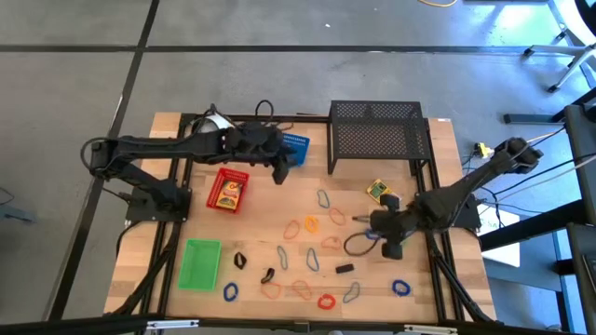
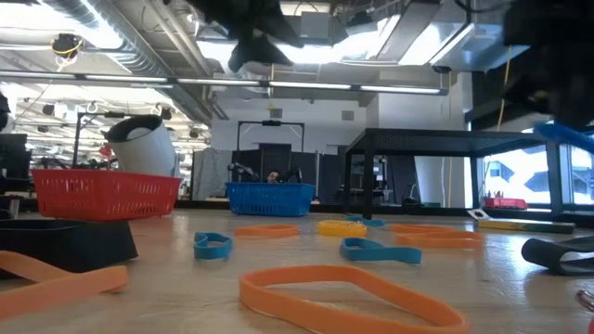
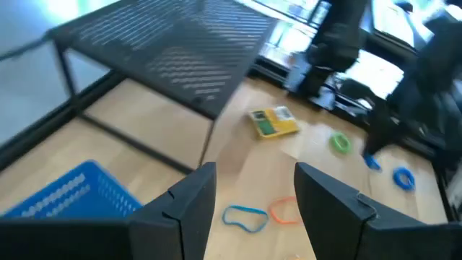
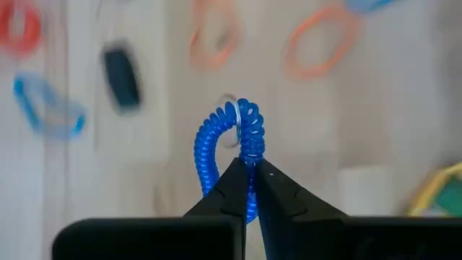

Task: Pick & Place Office Desk Supplies
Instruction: Put the blue spring keychain into the green bin

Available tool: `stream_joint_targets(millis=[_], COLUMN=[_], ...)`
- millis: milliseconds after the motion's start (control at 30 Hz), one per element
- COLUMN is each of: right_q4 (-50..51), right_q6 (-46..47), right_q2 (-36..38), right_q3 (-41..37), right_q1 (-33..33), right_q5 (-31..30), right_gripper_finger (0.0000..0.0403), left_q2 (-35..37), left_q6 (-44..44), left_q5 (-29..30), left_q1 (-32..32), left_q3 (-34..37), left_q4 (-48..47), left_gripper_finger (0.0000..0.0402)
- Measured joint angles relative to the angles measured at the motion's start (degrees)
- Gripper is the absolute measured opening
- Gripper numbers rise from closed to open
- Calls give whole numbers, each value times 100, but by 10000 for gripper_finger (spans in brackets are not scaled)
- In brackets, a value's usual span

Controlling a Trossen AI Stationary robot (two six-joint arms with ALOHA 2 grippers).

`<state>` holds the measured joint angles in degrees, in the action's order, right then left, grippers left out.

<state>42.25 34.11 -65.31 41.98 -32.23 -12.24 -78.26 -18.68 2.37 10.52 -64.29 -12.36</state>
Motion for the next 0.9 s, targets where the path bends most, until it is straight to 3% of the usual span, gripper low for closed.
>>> stream_joint_targets(millis=[267, 600, 767, 900], right_q4=[-1143, -3905, -4961, -5305], right_q6=[-845, -2728, -3455, -3501], right_q2=[528, 521, 366, 188], right_q3=[4, 11, 16, 17], right_q1=[943, 2106, 2463, 2661], right_q5=[-1069, -1135, -1221, -1223], right_gripper_finger=[16, 16, 16, 16], left_q2=[-114, -381, -522, -663], left_q6=[946, 1925, 1722, 1697], left_q5=[270, 344, 1003, 1053], left_q1=[-473, -968, -1128, -1167], left_q3=[9, 0, 0, 0], left_q4=[428, 1494, 1991, 2200], left_gripper_finger=[182, 182, 189, 209])
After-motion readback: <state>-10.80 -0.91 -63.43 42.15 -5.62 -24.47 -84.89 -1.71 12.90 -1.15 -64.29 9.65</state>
